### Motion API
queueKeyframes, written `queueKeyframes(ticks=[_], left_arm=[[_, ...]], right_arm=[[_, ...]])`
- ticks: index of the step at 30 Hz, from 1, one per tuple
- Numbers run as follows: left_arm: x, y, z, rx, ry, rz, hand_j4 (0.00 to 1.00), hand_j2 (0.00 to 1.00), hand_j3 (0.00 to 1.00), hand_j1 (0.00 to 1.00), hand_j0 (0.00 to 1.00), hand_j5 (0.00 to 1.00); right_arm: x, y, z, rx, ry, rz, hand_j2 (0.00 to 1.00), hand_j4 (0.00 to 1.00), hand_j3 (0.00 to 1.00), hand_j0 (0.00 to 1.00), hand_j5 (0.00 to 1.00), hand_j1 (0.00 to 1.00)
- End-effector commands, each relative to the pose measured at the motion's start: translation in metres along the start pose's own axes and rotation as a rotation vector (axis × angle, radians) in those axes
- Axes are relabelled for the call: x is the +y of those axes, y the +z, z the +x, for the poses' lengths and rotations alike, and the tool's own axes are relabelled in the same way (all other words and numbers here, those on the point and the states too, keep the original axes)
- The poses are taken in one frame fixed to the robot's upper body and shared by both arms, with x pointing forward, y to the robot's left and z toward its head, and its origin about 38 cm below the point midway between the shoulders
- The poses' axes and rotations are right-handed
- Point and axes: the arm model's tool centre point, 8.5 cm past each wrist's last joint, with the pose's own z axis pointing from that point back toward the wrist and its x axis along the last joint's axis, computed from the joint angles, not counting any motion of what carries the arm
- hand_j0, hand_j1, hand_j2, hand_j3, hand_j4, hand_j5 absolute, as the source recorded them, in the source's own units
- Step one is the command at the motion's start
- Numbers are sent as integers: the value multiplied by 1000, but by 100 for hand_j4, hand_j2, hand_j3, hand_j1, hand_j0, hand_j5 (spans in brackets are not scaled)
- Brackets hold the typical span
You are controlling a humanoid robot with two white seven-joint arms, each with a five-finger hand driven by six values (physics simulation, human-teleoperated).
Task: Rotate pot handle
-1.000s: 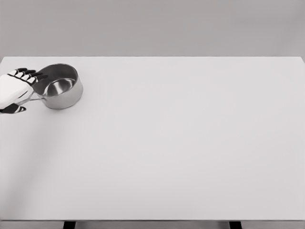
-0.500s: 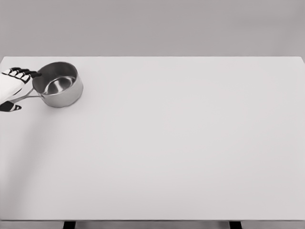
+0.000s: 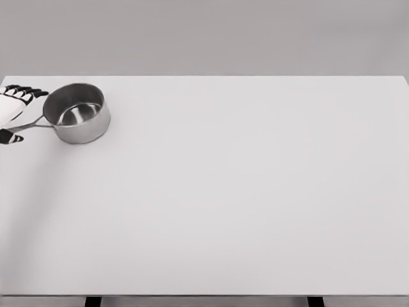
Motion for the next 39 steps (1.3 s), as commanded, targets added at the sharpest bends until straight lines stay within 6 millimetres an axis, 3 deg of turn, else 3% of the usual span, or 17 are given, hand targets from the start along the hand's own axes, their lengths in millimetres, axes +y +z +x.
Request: queueKeyframes(ticks=[1,18,39], left_arm=[[-4,1,-3,8,12,-6,100,100,100,100,100,100],[-1,-8,-19,64,50,-6,100,100,100,100,100,100],[3,-34,-29,104,121,-4,100,100,100,100,100,100]], right_arm=[[0,0,0,1,0,0,100,100,100,100,100,100],[0,0,0,1,0,0,100,100,100,100,100,100],[0,0,0,-1,0,0,100,100,100,100,100,100]])
